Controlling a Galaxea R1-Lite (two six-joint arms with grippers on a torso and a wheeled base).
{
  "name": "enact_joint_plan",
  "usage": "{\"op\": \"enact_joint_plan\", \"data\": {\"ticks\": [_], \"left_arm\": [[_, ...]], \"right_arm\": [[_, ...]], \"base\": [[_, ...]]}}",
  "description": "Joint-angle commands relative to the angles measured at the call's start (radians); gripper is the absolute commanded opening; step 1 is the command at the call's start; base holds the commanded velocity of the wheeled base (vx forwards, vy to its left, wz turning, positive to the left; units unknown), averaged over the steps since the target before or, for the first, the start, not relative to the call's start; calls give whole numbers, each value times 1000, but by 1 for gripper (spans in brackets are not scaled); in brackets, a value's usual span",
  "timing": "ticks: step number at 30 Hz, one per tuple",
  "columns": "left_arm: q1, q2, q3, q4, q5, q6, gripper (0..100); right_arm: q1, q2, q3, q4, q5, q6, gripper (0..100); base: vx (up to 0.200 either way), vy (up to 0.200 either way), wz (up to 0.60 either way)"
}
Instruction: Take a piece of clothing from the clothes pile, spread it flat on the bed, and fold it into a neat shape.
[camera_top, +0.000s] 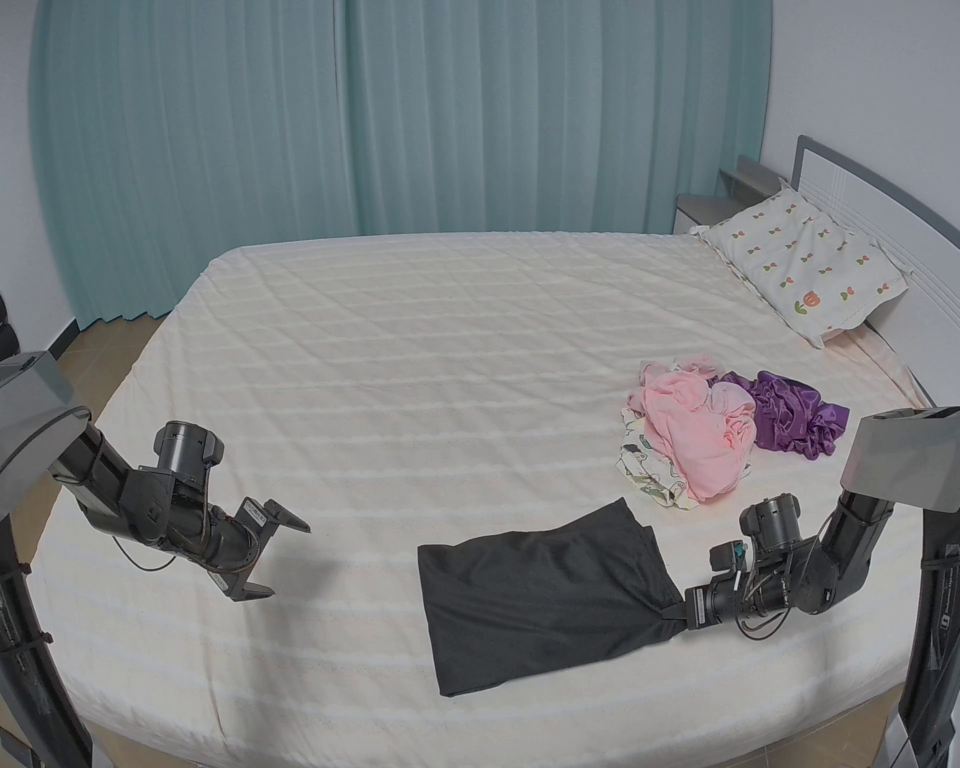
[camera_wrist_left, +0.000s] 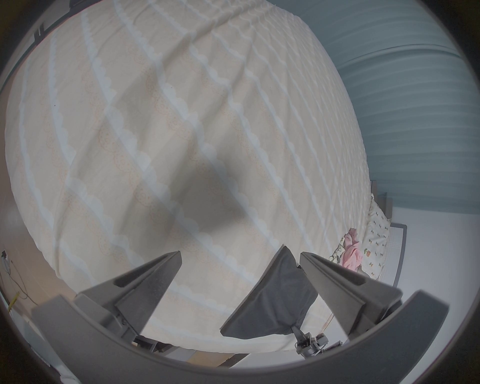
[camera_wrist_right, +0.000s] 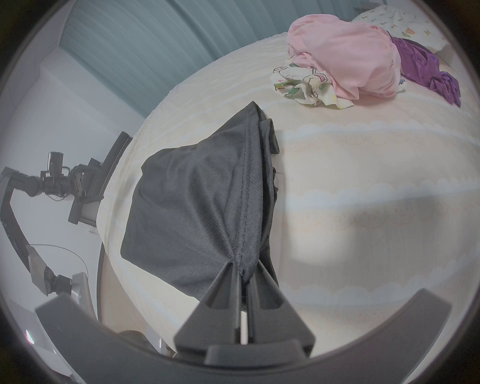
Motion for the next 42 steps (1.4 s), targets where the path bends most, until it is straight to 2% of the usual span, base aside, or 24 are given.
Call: {"op": "enact_joint_plan", "data": {"ticks": [1, 11, 17, 20, 24, 32, 36, 37, 42], "left_arm": [[0, 1, 0, -1, 0, -1, 100], [0, 1, 1, 1, 0, -1, 100], [0, 1, 3, 1, 2, -2, 100], [-2, 1, 6, -1, 2, -2, 100], [-2, 1, 7, -1, 6, -2, 100], [-2, 1, 14, -1, 10, -1, 100], [-2, 1, 14, -1, 11, -1, 100], [-2, 1, 14, -1, 11, -2, 100], [-2, 1, 14, -1, 11, -1, 100]], "right_arm": [[1, -5, 7, 4, 0, -2, 100], [-17, -40, -56, 21, 6, 24, 100], [9, 24, -298, 46, -40, 251, 100], [24, 95, -413, 76, -82, 302, 100], [40, 183, -545, 125, -123, 305, 100], [57, 245, -743, 286, -120, 313, 100], [61, 259, -782, 303, -119, 316, 100], [66, 262, -795, 308, -119, 320, 0], [69, 272, -832, 345, -122, 336, 0]], "base": [[0, 0, 0], [0, 0, 0], [0, 0, 0], [0, 0, 0], [0, 0, 0], [0, 0, 0], [0, 0, 0], [0, 0, 0], [0, 0, 0]]}}
